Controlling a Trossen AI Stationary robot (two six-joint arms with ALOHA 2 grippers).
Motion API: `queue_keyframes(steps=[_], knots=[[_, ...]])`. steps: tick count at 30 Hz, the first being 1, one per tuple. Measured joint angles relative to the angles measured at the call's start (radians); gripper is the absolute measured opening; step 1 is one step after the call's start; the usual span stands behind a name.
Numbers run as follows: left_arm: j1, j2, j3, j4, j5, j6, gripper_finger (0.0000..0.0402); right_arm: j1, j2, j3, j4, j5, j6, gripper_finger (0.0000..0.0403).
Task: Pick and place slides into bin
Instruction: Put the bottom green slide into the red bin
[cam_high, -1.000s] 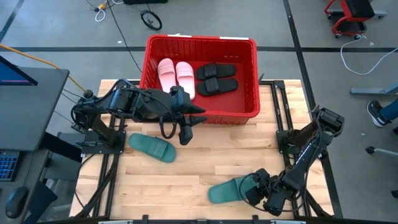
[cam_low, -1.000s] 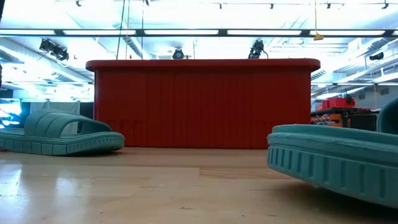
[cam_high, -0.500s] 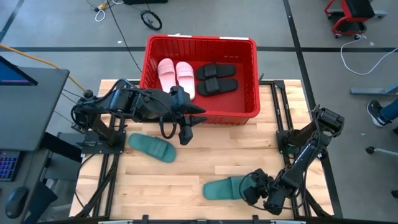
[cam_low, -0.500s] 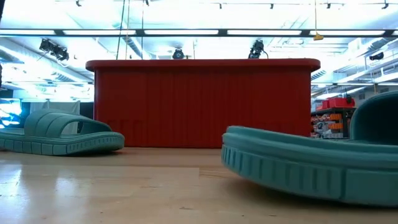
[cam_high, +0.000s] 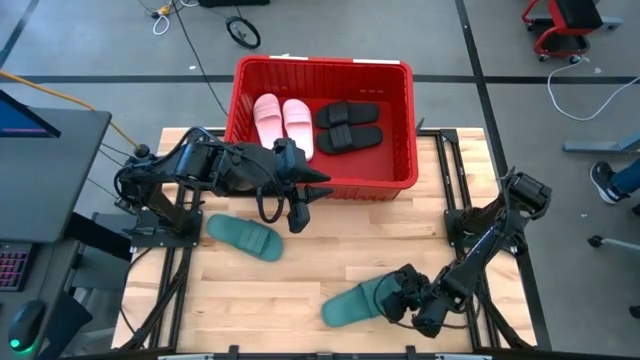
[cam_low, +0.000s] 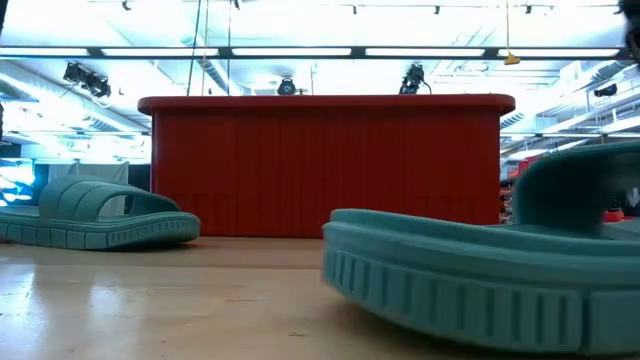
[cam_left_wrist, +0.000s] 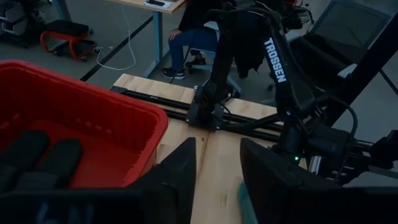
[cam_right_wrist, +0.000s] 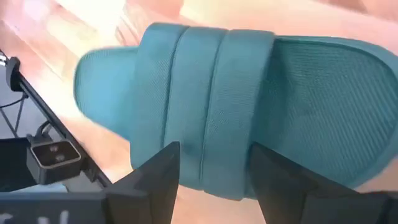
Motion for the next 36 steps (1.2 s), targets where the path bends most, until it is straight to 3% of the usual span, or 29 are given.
queue_keyframes(steps=[6,12,14,19,24,36], knots=[[0.0,0.0,0.0,0.0,0.0,0.0,0.0121,-0.048,0.0,0.0,0.025,-0.003,-0.035,0.0148],[0.0,0.0,0.0,0.0,0.0,0.0,0.0124,-0.083,0.0,0.0,0.025,-0.005,-0.045,0.0033],[0.0,0.0,0.0,0.0,0.0,0.0,0.0125,-0.088,0.0,0.0,0.027,-0.005,-0.07,0.0012],[0.0,0.0,0.0,0.0,0.0,0.002,0.012,-0.089,0.0,0.0,0.048,0.01,-0.079,0.0014],[-0.001,0.0,0.0,0.0,0.0,-0.006,0.0112,-0.072,-0.031,0.018,0.083,0.107,-0.085,0.0007],[-0.007,0.0,0.0,0.032,0.001,-0.007,0.0108,-0.065,-0.24,0.108,0.075,0.415,-0.417,0.0002]])
